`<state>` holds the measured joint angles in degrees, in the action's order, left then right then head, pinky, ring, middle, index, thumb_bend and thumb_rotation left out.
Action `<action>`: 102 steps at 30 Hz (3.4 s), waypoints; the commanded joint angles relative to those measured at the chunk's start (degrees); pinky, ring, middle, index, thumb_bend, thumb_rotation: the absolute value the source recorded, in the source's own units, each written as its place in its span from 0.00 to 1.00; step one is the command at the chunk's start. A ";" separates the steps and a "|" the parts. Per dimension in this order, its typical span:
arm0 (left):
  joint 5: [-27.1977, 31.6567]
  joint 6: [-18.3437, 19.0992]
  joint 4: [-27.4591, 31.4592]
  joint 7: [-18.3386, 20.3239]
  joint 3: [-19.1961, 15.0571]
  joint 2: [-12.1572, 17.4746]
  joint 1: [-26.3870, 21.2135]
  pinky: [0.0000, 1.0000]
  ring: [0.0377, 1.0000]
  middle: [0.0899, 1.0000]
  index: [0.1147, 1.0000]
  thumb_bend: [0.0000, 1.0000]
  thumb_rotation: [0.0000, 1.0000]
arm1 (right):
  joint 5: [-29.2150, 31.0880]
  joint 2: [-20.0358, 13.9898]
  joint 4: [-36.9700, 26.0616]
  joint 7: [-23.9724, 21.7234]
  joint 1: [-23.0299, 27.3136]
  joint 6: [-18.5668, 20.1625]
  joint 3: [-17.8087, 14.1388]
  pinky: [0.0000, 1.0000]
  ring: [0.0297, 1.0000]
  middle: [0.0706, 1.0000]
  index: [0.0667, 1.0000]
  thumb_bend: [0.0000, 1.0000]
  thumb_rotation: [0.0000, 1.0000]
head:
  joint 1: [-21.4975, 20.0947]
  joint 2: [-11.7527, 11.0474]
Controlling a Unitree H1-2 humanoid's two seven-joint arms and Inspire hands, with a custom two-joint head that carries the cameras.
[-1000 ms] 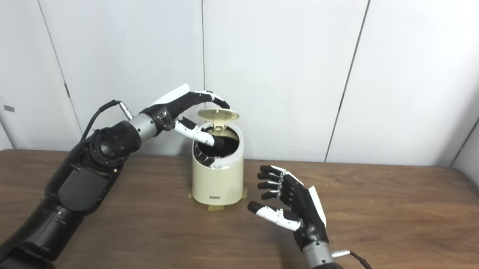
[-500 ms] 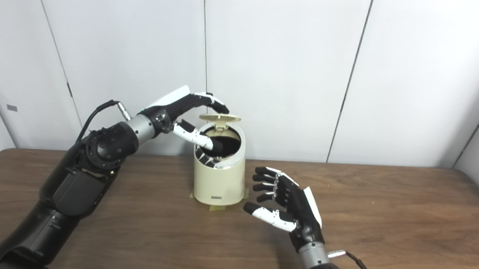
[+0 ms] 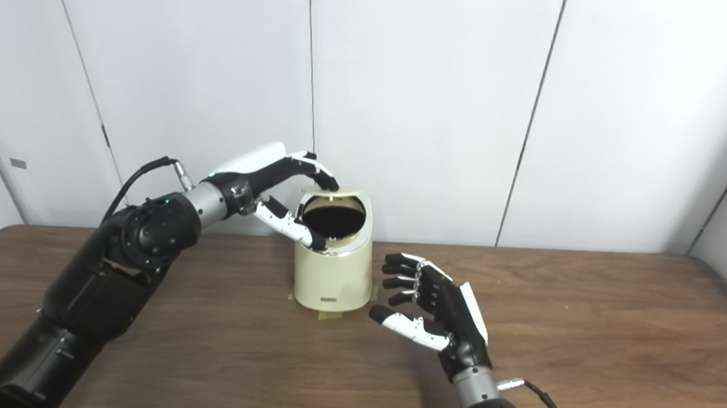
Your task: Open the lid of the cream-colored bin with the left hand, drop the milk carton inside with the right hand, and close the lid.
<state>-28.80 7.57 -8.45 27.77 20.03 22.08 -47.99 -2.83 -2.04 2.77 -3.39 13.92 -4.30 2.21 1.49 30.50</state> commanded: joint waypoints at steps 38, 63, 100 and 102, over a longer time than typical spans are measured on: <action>-27.29 -10.29 3.21 2.08 14.24 2.21 4.52 1.00 1.00 0.86 0.87 1.00 0.42 | 5.75 0.55 -4.81 -1.69 1.63 4.35 -0.30 0.49 0.64 0.67 0.69 0.74 0.40 | -0.42 1.91; 0.81 -7.66 9.51 -16.73 -15.21 -8.49 15.34 0.91 1.00 0.94 0.93 0.86 0.41 | 5.40 -0.27 -4.74 -1.68 1.09 4.64 -0.39 0.50 0.65 0.67 0.70 0.72 0.40 | -0.02 1.88; 31.80 -13.51 10.00 -17.53 -22.95 -12.32 39.33 0.60 0.73 0.77 0.79 0.75 0.36 | 2.71 -0.46 -4.83 1.09 -0.54 0.11 -2.13 0.51 0.67 0.78 0.72 0.75 0.34 | 0.13 2.30; 32.18 -13.66 9.89 -17.35 -22.95 -12.40 39.28 0.60 0.74 0.77 0.80 0.74 0.34 | 2.76 -0.46 -5.13 1.01 -0.64 0.57 -2.13 0.53 0.68 0.79 0.72 0.75 0.35 | 0.33 2.27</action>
<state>2.54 -3.67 -0.03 10.94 -2.70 9.56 -7.19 -0.38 -2.75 0.00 -2.56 11.84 -2.57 0.12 1.76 32.70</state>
